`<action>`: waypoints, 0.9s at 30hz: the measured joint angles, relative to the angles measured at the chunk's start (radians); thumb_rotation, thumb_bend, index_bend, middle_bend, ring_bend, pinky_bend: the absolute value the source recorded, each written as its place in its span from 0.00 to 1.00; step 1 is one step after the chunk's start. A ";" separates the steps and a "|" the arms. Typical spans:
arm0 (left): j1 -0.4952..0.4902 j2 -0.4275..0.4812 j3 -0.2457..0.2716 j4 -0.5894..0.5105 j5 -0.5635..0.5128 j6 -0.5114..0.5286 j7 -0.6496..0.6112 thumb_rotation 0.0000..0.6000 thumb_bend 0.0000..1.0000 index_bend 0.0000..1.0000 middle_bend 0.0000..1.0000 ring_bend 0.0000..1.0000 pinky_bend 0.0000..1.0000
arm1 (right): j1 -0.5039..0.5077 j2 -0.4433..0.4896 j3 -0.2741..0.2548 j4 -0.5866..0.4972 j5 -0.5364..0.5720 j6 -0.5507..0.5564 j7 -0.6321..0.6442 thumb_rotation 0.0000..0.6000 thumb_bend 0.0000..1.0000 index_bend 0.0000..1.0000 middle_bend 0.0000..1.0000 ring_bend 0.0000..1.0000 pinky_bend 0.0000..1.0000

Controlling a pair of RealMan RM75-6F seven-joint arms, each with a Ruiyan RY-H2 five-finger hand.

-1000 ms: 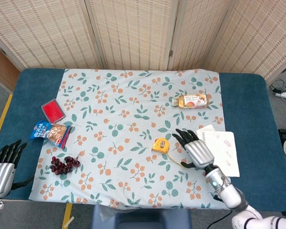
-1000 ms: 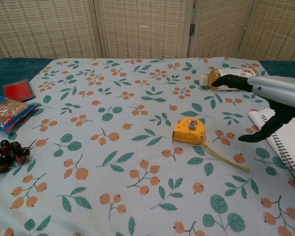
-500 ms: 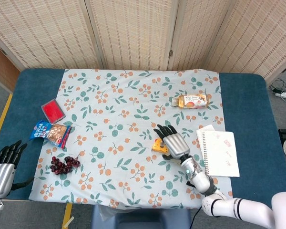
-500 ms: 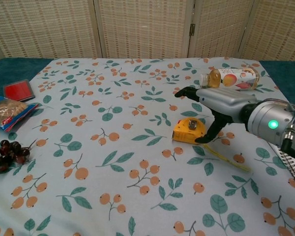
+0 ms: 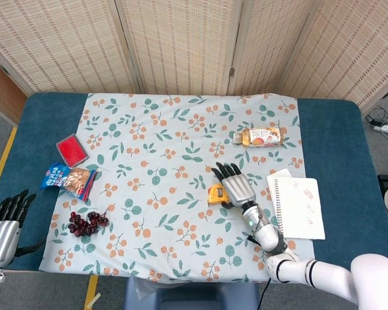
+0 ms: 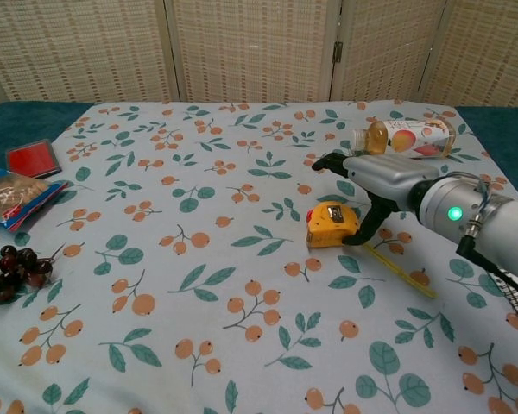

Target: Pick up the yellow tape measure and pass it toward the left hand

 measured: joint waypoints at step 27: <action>0.000 0.006 -0.010 -0.026 0.003 0.011 -0.022 1.00 0.18 0.01 0.00 0.00 0.00 | 0.069 -0.019 -0.021 0.032 0.057 -0.043 -0.005 1.00 0.35 0.47 0.40 0.31 0.03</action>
